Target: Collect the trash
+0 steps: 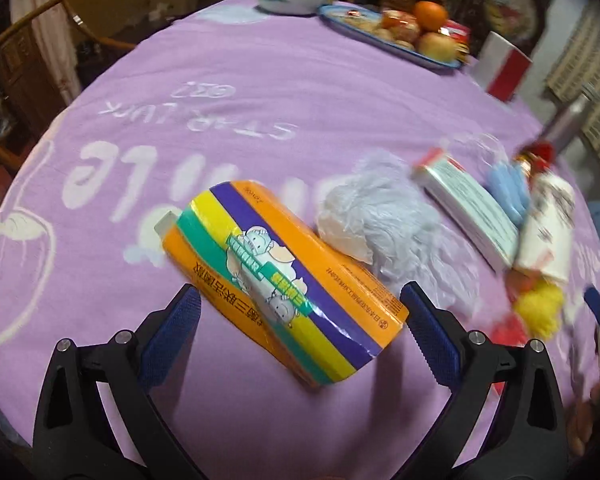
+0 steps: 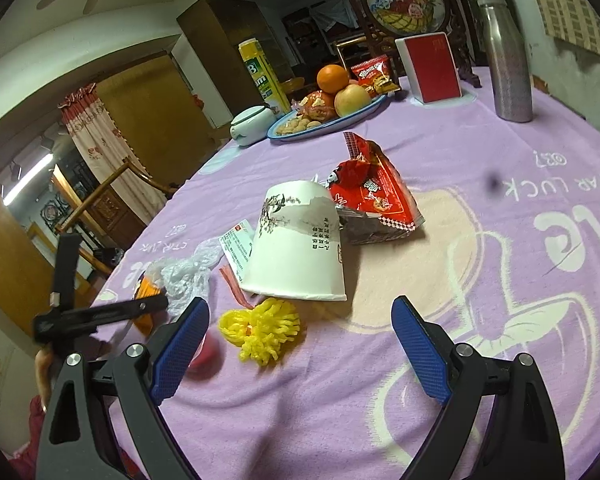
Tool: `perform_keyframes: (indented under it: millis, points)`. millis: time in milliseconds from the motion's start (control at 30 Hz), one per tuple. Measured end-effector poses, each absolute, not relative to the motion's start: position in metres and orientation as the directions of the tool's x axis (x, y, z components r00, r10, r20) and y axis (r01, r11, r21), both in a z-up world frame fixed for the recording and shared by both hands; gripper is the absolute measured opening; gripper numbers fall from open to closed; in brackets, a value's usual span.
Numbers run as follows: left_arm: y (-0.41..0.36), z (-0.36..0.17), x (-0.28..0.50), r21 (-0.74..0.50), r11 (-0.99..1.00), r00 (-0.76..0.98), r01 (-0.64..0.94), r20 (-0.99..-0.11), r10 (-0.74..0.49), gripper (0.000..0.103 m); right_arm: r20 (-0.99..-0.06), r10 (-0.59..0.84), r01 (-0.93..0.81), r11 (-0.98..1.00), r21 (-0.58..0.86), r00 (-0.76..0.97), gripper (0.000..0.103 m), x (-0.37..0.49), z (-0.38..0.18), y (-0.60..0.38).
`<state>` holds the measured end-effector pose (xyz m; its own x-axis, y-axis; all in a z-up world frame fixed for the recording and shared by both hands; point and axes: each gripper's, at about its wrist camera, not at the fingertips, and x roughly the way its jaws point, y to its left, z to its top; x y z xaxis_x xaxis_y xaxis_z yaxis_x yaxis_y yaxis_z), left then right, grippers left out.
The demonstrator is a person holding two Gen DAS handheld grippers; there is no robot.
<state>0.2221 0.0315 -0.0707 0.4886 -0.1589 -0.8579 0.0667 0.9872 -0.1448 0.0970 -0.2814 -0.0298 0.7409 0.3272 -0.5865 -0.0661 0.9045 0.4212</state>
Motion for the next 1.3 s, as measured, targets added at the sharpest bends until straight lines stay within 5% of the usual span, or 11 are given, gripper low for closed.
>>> perform_keyframes:
  millis: [167,433,567,967,1300]
  points:
    - [0.037,-0.070,0.219,-0.106,0.990,0.516,0.089,-0.845,-0.137,0.096,-0.583,0.354,-0.062,0.886,0.460,0.731,0.091,0.100,-0.033,-0.287]
    - [0.051,-0.065,0.185,0.180,0.968,0.585,0.174,-0.810,0.045,0.096,-0.599,0.365,-0.053,0.880,0.473,0.712,0.091,0.103,-0.036,-0.284]
    - [0.062,-0.054,0.182,0.056,0.983,0.578,0.175,-0.814,-0.056,0.096,-0.605,0.350,-0.047,0.887,0.459,0.715,0.091,0.103,-0.035,-0.281]
    - [0.065,-0.075,0.229,-0.063,0.995,0.517,0.072,-0.851,-0.091,0.096,-0.655,0.213,-0.012,0.955,0.298,0.725,0.091,0.112,-0.026,-0.261]
    - [0.055,-0.073,0.225,-0.067,0.987,0.523,0.143,-0.842,-0.133,0.096,-0.713,0.124,0.016,0.982,0.187,0.690,0.092,0.164,-0.014,-0.231]
